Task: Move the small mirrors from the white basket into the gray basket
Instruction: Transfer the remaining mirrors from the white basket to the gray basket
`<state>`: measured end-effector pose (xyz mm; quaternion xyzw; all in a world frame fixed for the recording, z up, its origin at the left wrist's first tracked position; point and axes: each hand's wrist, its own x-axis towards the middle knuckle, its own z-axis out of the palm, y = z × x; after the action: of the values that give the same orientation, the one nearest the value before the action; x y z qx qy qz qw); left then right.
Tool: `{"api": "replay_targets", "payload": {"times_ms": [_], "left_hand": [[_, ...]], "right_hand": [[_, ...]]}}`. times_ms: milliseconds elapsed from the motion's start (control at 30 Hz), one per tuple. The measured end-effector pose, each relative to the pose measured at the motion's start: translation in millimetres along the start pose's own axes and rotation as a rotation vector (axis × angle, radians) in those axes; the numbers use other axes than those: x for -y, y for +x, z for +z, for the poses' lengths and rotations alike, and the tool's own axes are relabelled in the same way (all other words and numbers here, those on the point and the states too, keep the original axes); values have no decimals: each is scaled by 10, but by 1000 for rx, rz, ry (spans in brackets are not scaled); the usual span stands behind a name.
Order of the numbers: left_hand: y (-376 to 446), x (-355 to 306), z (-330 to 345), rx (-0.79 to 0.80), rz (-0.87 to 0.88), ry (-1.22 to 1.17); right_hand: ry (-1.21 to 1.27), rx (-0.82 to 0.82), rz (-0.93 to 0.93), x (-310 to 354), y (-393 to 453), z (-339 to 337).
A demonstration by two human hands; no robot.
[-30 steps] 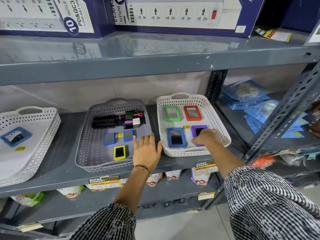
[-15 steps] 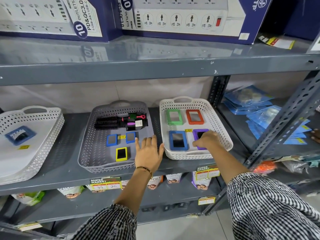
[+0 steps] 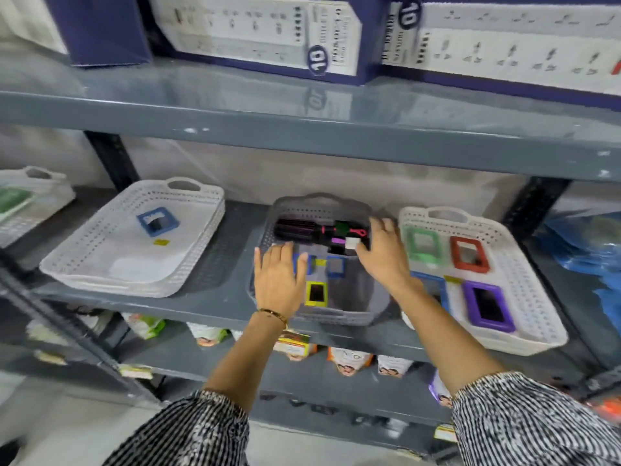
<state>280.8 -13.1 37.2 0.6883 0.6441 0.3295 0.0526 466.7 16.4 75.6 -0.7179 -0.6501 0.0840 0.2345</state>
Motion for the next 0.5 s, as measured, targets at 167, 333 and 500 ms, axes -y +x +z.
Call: {"api": "replay_targets", "payload": {"times_ms": [167, 333, 500], "left_hand": [[251, 1042, -598, -126, -123, 105], [465, 1950, -1064, -132, -218, 201], [617, 2567, -1330, -110, -253, 229]], "right_hand": [[92, 85, -248, 1141, 98, 591], [129, 160, -363, 2129, 239, 1198], [106, 224, -354, 2835, 420, 1759]]}}
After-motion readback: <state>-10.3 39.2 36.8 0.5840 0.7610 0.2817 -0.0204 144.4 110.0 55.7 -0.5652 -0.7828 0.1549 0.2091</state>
